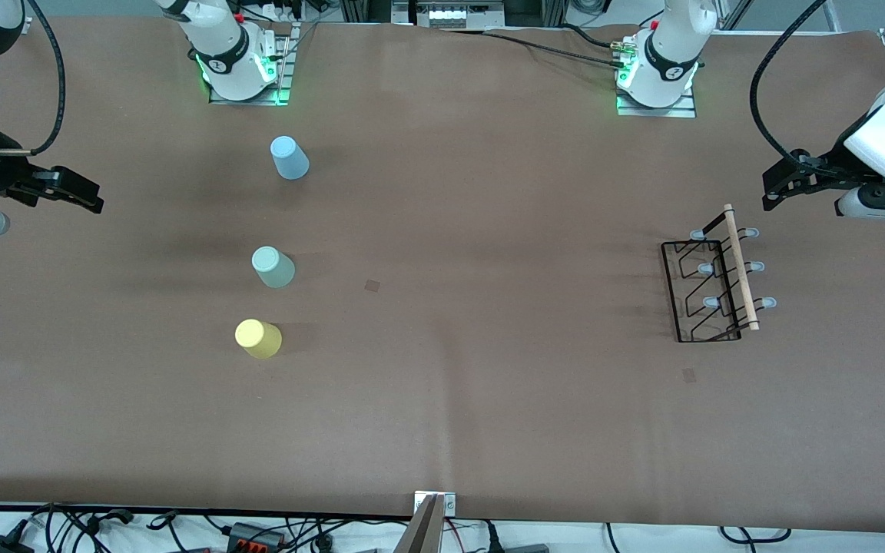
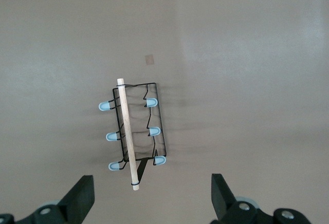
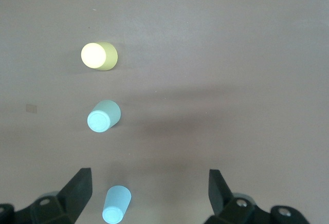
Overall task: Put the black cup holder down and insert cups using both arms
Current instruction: 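Move the right gripper toward the mint cup while the left gripper approaches the rack, then lower the right gripper over the mint cup while the left gripper reaches the handle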
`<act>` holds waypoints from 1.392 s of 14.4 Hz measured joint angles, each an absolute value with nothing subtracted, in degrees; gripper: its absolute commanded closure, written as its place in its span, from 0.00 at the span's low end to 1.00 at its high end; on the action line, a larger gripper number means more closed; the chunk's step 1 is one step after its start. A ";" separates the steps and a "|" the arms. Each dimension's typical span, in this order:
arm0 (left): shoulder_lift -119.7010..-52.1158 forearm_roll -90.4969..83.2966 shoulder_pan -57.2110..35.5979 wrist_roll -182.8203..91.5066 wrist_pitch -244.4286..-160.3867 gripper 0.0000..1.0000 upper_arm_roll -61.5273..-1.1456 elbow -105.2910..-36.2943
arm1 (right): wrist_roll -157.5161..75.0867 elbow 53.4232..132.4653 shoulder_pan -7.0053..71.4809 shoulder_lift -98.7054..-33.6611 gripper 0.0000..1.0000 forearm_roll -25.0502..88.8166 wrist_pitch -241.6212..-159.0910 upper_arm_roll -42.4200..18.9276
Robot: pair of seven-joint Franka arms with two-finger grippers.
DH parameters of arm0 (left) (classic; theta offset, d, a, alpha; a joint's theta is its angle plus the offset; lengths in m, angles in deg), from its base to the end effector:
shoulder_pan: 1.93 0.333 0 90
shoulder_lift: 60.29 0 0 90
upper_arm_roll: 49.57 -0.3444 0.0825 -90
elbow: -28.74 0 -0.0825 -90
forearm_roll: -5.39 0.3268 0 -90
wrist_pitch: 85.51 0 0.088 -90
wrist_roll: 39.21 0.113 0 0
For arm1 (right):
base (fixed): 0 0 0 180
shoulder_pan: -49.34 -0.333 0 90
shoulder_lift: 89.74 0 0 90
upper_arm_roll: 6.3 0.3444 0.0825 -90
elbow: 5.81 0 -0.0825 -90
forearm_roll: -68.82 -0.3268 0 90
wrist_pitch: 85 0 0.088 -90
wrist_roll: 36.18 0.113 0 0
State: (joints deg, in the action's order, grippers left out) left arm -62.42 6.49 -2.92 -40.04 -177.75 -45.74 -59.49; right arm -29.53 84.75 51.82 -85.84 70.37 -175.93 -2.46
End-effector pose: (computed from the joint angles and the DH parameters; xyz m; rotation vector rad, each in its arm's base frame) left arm 0.5126 -0.0403 0.6445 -3.1242 0.1094 -0.0526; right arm 0.5188 0.0080 0.6097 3.1103 -0.1417 -0.0930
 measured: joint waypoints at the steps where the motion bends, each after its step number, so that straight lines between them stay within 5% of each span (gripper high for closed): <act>1: -62.42 6.49 -2.92 -40.04 -177.75 0.00 -45.74 -59.49 | -29.53 84.75 51.82 -85.84 0.00 70.37 -176.09 -2.46; 11: -62.45 6.49 -2.83 -40.05 -176.86 0.00 -45.85 -59.48 | -29.66 88.44 50.10 -82.33 0.00 70.35 -178.14 -2.24; 20: -64.82 6.49 -1.68 -40.04 -167.48 0.00 -46.43 -59.48 | -27.55 110.52 46.47 -80.05 0.00 70.28 -210.45 -1.86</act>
